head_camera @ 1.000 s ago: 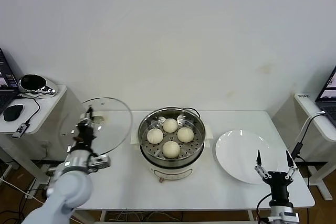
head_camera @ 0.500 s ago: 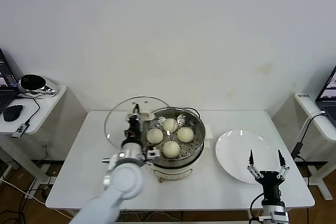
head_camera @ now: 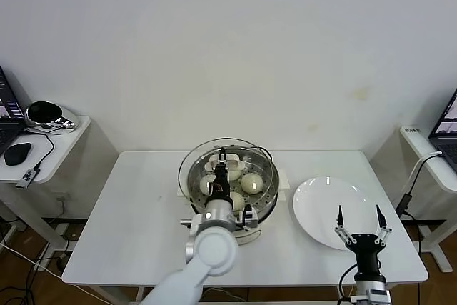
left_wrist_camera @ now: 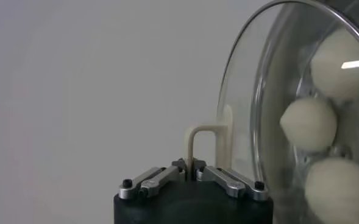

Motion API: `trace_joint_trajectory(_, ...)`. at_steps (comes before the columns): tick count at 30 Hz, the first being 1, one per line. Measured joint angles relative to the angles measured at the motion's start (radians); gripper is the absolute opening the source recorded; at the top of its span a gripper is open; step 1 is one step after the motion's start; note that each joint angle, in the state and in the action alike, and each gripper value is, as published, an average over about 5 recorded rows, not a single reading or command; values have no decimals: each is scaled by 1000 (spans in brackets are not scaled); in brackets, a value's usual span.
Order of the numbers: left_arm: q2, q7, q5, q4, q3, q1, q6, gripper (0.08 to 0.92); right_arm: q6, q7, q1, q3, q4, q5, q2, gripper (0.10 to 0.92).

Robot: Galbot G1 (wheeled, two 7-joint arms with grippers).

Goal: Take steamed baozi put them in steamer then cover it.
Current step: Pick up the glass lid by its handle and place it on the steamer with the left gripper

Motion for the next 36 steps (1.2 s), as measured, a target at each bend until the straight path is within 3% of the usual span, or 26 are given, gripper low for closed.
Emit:
trace_joint_trajectory(11,-52,-12,23,57,13,4,-9,131,6,0,-4,-10,-1,-3,0,823)
trace_joint_trajectory(36,-91,-46,24,145,1,0,-27,131,12,-2,-13,-13,-4,-4,-4,823)
